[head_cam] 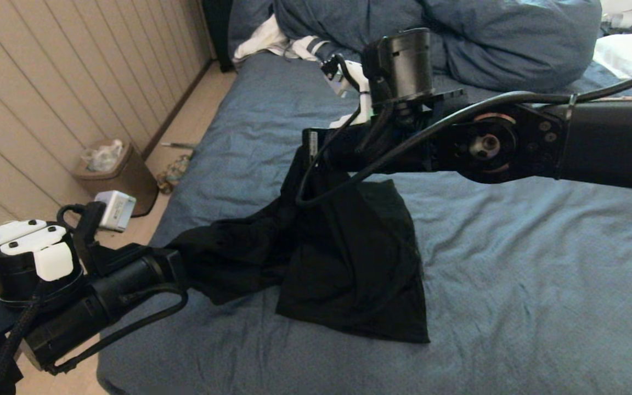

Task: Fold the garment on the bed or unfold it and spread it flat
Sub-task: Unford the black T-shirt

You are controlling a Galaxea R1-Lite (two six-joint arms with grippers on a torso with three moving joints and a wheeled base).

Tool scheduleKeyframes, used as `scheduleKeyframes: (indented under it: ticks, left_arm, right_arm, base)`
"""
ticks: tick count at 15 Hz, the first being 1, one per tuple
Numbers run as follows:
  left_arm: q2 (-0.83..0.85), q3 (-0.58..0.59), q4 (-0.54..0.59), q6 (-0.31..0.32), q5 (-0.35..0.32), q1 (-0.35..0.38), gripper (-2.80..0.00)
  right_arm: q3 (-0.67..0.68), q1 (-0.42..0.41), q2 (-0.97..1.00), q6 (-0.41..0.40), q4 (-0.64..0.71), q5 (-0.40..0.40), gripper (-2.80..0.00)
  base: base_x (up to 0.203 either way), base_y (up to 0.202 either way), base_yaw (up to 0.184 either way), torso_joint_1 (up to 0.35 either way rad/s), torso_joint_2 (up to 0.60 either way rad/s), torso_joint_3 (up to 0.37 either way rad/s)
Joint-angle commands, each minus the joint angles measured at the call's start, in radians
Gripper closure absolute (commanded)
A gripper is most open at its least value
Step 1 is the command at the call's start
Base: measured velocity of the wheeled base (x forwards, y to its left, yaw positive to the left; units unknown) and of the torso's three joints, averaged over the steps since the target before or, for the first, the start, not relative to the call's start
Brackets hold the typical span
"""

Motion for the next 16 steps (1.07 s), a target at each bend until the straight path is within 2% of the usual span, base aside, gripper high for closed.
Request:
scheduleKeyframes:
  ticks: [1,5,9,12,16]
  left_arm:
    - [-0.007,0.005,-0.02,-0.022,0.003,0.008,0.0]
    - [-0.019,0.01,-0.059,-0.066,0.001,0.118,0.0]
    - [-0.037,0.11,-0.064,-0.121,-0.009,0.213,0.0]
    - [-0.019,0.167,-0.104,-0.123,-0.023,0.22,0.0]
    - [-0.009,0.188,-0.141,-0.12,-0.029,0.218,0.0]
  right_arm:
    - [-0.059,0.059,0.071,-0.009,0.014,0.0,0.0]
    - [-0.059,0.107,0.103,-0.026,-0.004,0.002,0.0]
    - [-0.059,0.163,0.113,-0.028,-0.022,0.004,0.0]
    - [-0.059,0.201,0.13,-0.028,-0.022,0.004,0.0]
    - [-0.057,0.203,0.135,-0.031,-0.007,0.004,0.0]
  base:
    - [0.0,0.0,0.0,0.0,0.0,0.0]
    - [0.0,0.0,0.0,0.0,0.0,0.0]
    - [0.0,0.0,0.0,0.0,0.0,0.0]
    - [0.0,0.0,0.0,0.0,0.0,0.0]
    - [0.0,0.0,0.0,0.0,0.0,0.0]
